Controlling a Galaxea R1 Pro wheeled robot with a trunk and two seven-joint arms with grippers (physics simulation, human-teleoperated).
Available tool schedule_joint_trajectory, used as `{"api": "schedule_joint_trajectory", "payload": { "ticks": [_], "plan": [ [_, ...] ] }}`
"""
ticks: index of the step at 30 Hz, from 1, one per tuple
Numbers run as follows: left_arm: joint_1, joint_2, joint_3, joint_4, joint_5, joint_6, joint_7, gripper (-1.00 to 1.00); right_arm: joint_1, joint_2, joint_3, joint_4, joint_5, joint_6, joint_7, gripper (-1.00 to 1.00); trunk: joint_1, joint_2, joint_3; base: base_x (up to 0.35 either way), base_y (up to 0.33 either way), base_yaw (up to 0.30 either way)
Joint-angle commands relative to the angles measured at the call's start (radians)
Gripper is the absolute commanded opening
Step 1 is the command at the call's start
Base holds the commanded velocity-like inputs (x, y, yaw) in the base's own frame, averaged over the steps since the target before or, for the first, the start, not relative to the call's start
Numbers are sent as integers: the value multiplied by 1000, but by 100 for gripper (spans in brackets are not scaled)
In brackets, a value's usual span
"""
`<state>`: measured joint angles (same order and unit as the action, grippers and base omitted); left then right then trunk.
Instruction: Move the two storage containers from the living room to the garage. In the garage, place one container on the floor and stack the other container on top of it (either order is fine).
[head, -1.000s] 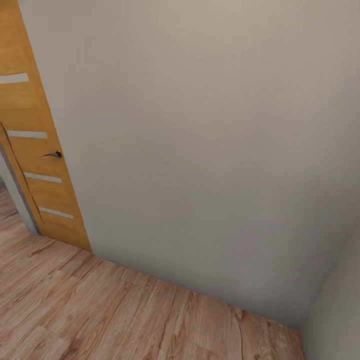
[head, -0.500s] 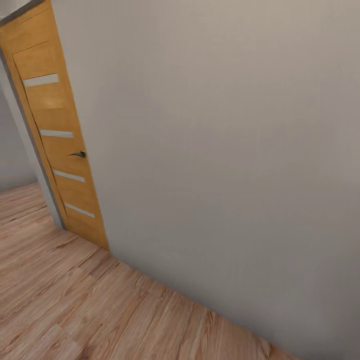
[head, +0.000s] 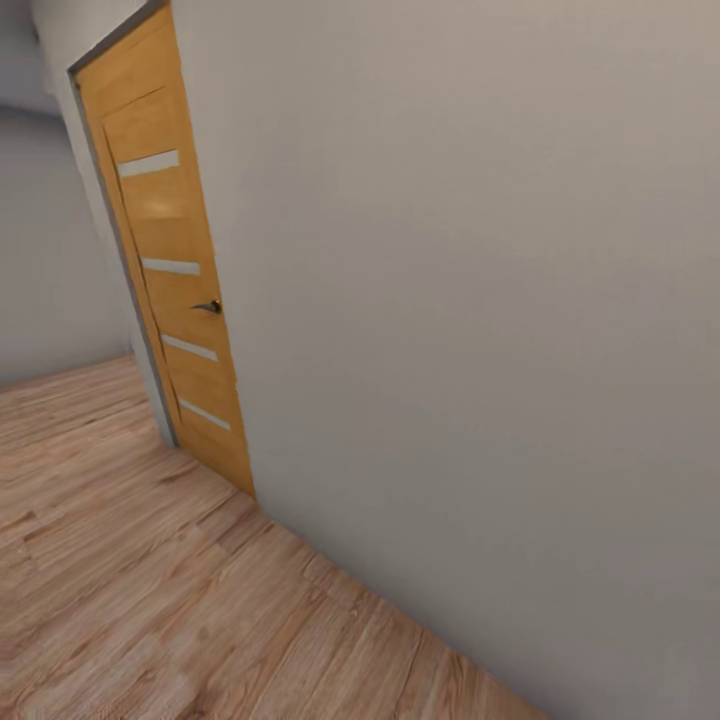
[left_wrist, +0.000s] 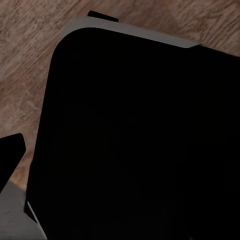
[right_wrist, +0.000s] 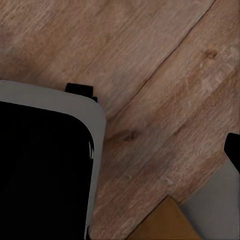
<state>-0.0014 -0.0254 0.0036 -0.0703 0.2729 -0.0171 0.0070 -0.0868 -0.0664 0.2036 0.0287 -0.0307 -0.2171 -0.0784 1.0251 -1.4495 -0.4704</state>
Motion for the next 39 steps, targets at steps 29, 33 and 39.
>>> {"api": "schedule_joint_trajectory", "payload": {
  "ticks": [29, 33, 39],
  "plan": [
    [0, 27, -8, 0, -4, -3, 1, 100, -1, 2, 14, 3, -4, -2, 1, 100, 0, 0, -1, 0, 0, 274],
    [0, 27, -7, 0, -4, -3, 1, 100, -1, 2, 13, 4, -4, -1, 2, 100, 0, 0, -1, 0, 0, 274],
    [0, 27, -6, 0, -4, -3, 1, 100, -1, 3, 13, 4, -5, -1, 2, 100, 0, 0, -1, 0, 0, 274]
  ]
}}
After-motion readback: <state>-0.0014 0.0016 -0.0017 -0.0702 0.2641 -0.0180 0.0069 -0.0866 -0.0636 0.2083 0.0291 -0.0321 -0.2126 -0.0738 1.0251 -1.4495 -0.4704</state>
